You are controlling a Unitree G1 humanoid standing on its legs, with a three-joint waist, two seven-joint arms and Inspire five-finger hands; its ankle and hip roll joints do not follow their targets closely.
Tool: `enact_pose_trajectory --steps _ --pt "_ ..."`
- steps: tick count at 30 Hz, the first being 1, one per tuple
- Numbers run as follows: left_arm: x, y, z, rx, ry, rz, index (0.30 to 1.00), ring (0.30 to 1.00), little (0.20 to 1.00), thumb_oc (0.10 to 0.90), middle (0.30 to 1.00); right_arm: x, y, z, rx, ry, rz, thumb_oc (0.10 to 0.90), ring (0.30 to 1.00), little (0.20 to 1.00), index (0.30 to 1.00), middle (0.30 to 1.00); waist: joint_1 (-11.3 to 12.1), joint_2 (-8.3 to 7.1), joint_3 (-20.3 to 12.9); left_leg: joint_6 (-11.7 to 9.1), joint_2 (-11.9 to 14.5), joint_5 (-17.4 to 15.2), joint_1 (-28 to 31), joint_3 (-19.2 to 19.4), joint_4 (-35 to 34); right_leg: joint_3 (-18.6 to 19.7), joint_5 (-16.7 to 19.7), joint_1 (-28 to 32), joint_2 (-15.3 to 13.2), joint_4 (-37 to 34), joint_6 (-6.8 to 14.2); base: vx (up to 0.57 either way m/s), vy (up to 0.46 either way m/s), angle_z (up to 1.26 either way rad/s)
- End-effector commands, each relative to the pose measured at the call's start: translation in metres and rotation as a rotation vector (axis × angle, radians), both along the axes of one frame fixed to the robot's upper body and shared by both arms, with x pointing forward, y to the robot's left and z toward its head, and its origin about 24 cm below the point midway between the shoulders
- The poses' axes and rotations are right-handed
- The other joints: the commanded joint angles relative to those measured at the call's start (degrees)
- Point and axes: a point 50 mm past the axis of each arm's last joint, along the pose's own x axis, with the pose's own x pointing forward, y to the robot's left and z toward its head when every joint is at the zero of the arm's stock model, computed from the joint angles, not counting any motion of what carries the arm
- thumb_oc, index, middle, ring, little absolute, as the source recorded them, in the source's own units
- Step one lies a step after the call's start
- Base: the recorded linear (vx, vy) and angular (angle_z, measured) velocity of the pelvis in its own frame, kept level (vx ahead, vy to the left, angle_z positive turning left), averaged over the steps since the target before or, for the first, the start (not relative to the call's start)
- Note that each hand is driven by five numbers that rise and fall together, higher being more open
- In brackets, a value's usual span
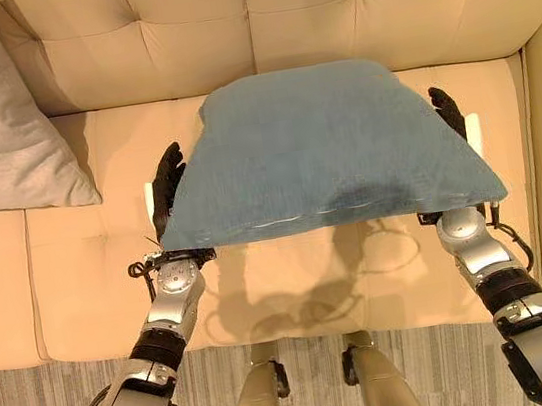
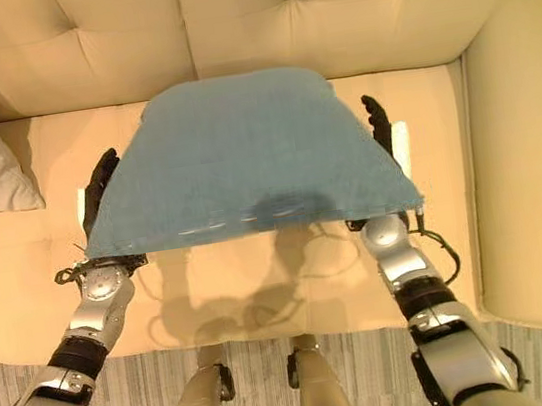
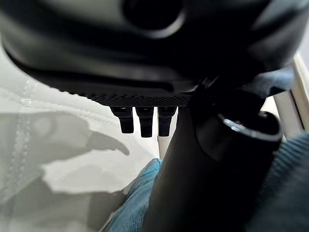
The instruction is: Pick up all the scattered cushions and arrange them neatly on the sofa.
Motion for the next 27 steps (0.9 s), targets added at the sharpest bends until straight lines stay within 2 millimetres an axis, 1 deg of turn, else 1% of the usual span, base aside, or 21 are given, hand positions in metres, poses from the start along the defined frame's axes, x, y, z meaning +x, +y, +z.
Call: enact_pose_trajectory --steps 1,2,7,10,11,12,13,14,17,18,19,20,21,27 --pt "0.005 -0.006 0.033 0.02 -0.173 -0.033 0.9 0.9 0.9 0.8 0.9 0.002 0.024 0.029 0.024 -0.18 0.1 0.8 0.9 0.9 0.9 0.9 0.0 -3.44 -9.89 -2.91 -0.89 -5.0 2.56 1.55 0.2 0.28 -3.32 1.43 -1.64 -0.96 4.28 0.0 0.0 0.0" --pt "0.007 -0.015 0.04 0.023 -0.197 -0.061 0.9 0.9 0.9 0.8 0.9 0.005 0.036 0.033 0.028 -0.19 0.138 0.8 0.9 0.9 0.9 0.9 0.09 -3.48 -9.66 -2.93 -0.81 -4.91 2.61 1.64 0.2 0.25 -3.31 1.48 -1.65 -0.96 4.31 0.0 0.0 0.0" --pt "0.008 -0.037 0.05 0.041 -0.236 -0.138 0.9 0.9 0.9 0.8 0.9 0.009 0.067 0.041 0.001 -0.212 0.254 0.8 0.9 0.9 0.9 0.9 0.28 -3.46 -9.07 -2.96 -0.74 -4.85 3.05 1.88 0.2 0.37 -3.27 1.7 -1.67 -0.96 4.38 0.0 0.0 0.0" --pt "0.007 -0.05 0.058 0.04 -0.274 -0.184 0.9 0.9 0.9 0.8 0.9 0.007 0.084 0.051 -0.024 -0.252 0.319 0.8 0.9 0.9 0.9 0.9 0.36 -3.35 -8.85 -3.02 -0.77 -4.83 3.27 1.88 0.2 0.36 -3.4 1.83 -1.72 -0.96 4.41 0.0 0.0 0.0" --pt "0.006 -0.053 0.062 0.04 -0.29 -0.195 0.9 0.9 0.9 0.8 0.9 0.006 0.088 0.056 -0.026 -0.272 0.335 0.8 0.9 0.9 0.9 0.9 0.39 -3.32 -8.85 -3.03 -0.76 -4.83 3.25 1.91 0.2 0.37 -3.41 1.81 -1.74 -0.96 4.41 0.0 0.0 0.0" --pt "0.006 -0.053 0.062 0.04 -0.29 -0.195 0.9 0.9 0.9 0.8 0.9 0.006 0.088 0.056 -0.026 -0.272 0.335 0.8 0.9 0.9 0.9 0.9 0.39 -3.33 -8.85 -3.03 -0.76 -4.83 3.26 1.91 0.2 0.37 -3.41 1.81 -1.74 -0.96 4.41 0.0 0.0 0.0" --pt "0.003 -0.065 0.079 0.036 -0.364 -0.242 0.9 0.9 0.9 0.8 0.9 0.0 0.103 0.076 -0.041 -0.362 0.405 0.8 0.9 0.9 0.9 0.9 0.48 -3.33 -8.76 -3.09 -0.72 -4.9 3.4 1.98 0.2 0.37 -3.47 1.88 -1.79 -0.96 4.49 0.0 0.0 0.0" --pt "0.003 -0.064 0.079 0.036 -0.365 -0.242 0.9 0.9 0.9 0.8 0.9 0.0 0.103 0.076 -0.041 -0.363 0.405 0.8 0.9 0.9 0.9 0.9 0.45 -3.36 -8.79 -3.06 -0.77 -4.64 3.18 1.97 0.2 0.38 -3.26 1.67 -1.85 -0.96 4.48 0.0 0.0 0.0" --pt "0.001 -0.071 0.088 0.045 -0.401 -0.277 0.9 0.9 0.9 0.8 0.9 -0.004 0.107 0.087 -0.057 -0.404 0.436 0.8 0.9 0.9 0.9 0.9 0.45 -3.42 -8.83 -3.12 -0.74 -4.62 3.08 2.04 0.2 0.31 -3.23 1.49 -1.93 -0.96 4.53 0.0 0.0 0.0" --pt "0.001 -0.073 0.09 0.048 -0.407 -0.287 0.9 0.9 0.9 0.8 0.9 -0.005 0.108 0.089 -0.063 -0.413 0.446 0.646 0.669 0.669 0.669 0.669 0.43 -3.45 -8.88 -3.12 -0.76 -4.65 3.06 2.07 0.2 0.33 -3.22 1.43 -1.92 -0.96 4.52 0.0 0.0 0.0" --pt "0.001 -0.077 0.092 0.048 -0.41 -0.303 0.418 0.418 0.418 0.478 0.418 -0.005 0.111 0.092 -0.068 -0.422 0.46 0.403 0.305 0.305 0.305 0.305 0.4 -3.49 -8.93 -3.1 -0.76 -4.64 3.02 2.09 0.2 0.35 -3.21 1.37 -1.91 -0.96 4.52 0.0 0.0 0.0" --pt "0.001 -0.077 0.092 0.048 -0.41 -0.303 0.321 0.321 0.321 0.414 0.321 -0.005 0.111 0.092 -0.068 -0.422 0.459 0.4 0.3 0.3 0.3 0.3 0.41 -3.49 -8.92 -3.1 -0.76 -4.64 3.01 2.09 0.2 0.36 -3.21 1.36 -1.91 -0.96 4.52 0.0 0.0 0.0" --pt "0.002 -0.082 0.095 0.045 -0.416 -0.317 0.3 0.3 0.3 0.4 0.3 -0.006 0.114 0.095 -0.064 -0.431 0.472 0.4 0.3 0.3 0.3 0.3 0.41 -3.45 -9.03 -3.17 -0.63 -4.87 3.15 2.08 0.2 0.34 -3.43 1.46 -1.86 -0.96 4.51 0.0 0.0 0.0" --pt "0.002 -0.089 0.105 0.036 -0.448 -0.338 0.3 0.3 0.3 0.4 0.3 -0.006 0.119 0.097 -0.051 -0.439 0.492 0.4 0.3 0.3 0.3 0.3 0.28 -3.51 -9.21 -3.14 -0.65 -4.63 2.8 2.07 0.2 0.31 -3.14 1.07 -1.94 -0.96 4.53 0.0 0.0 0.0"
